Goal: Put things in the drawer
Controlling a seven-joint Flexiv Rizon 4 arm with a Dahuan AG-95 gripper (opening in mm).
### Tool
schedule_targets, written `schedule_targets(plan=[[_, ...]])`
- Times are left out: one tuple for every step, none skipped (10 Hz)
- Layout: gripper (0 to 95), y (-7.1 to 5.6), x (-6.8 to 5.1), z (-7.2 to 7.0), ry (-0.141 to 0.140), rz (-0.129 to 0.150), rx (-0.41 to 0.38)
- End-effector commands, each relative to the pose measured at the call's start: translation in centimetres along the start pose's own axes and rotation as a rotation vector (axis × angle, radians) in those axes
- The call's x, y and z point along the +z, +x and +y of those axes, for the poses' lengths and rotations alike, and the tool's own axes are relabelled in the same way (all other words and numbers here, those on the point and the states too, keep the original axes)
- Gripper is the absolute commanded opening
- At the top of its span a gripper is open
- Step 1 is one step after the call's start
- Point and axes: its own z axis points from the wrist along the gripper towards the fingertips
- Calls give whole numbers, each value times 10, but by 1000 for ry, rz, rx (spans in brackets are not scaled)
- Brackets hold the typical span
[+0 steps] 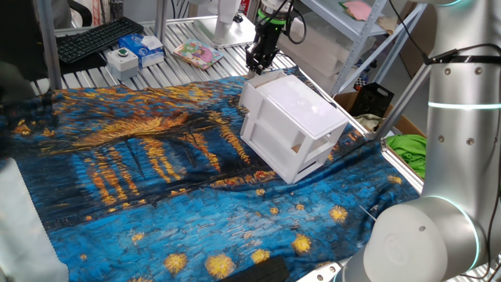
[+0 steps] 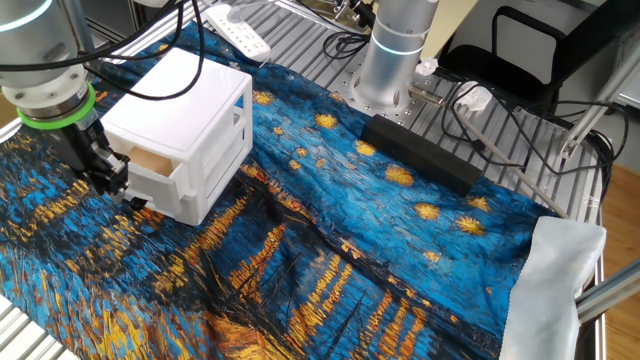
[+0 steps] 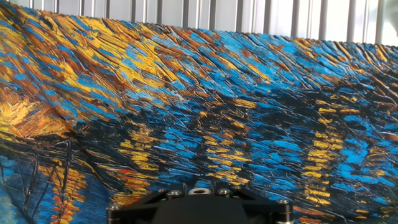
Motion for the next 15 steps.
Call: schedule_targets(plan=[[0,0,0,0,3,-7,-4],[0,0,0,0,3,-8,-5],[0,1,0,0,3,-11,-5],[0,1,-1,0,4,-11,-5],[0,2,-1,1,4,-13,-4],[0,3,-1,1,4,-13,-3],[0,4,-1,1,4,-14,-3],[0,5,-1,1,2,-18,-1],[0,7,0,1,1,-20,-1],[0,8,0,1,1,-21,-1],[0,9,-1,1,0,-20,0],[0,10,-1,1,0,-20,1],[0,13,-1,0,-2,-29,2],[0,14,0,0,-4,-42,1],[0,15,0,-1,-4,-44,1]])
